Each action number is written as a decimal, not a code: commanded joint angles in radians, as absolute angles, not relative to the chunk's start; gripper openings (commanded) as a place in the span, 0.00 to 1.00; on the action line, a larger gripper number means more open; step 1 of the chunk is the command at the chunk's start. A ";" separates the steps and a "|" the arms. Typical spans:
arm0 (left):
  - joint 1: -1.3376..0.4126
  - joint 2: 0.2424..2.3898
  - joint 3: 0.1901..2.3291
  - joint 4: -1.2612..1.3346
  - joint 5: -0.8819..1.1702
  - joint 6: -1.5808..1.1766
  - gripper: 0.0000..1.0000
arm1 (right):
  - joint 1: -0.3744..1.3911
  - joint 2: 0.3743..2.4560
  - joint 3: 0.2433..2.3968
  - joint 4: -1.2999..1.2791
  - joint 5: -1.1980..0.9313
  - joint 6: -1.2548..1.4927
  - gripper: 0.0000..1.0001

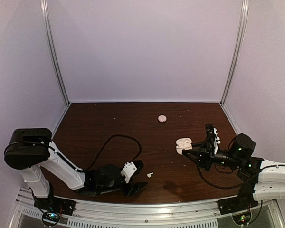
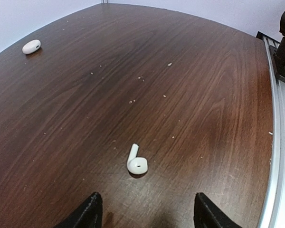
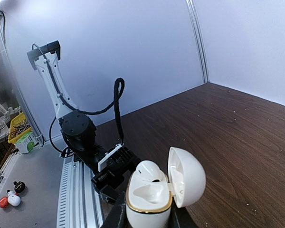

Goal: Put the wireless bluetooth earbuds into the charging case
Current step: Adjust the right earbud at the center of the board, then pick up the right earbud from the center of the board.

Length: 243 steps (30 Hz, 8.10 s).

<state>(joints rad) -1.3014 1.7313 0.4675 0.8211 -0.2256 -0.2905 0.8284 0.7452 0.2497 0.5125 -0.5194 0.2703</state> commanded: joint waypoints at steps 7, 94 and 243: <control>-1.299 1.863 0.561 0.909 -0.192 -0.246 0.58 | 0.819 0.748 0.251 0.512 -0.535 0.274 0.00; -1.174 1.909 0.642 0.662 -0.103 -0.197 0.30 | 0.818 0.744 0.252 0.503 -0.545 0.264 0.00; -1.206 2.011 1.494 -0.666 -0.242 -0.908 0.10 | 0.818 0.614 0.276 0.367 -0.479 0.270 0.00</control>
<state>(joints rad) -1.2053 2.1204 1.5539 -0.7689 -0.1631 -0.9047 0.8219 0.6037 0.2756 0.3405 -0.4953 0.2764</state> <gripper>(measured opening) 0.167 0.226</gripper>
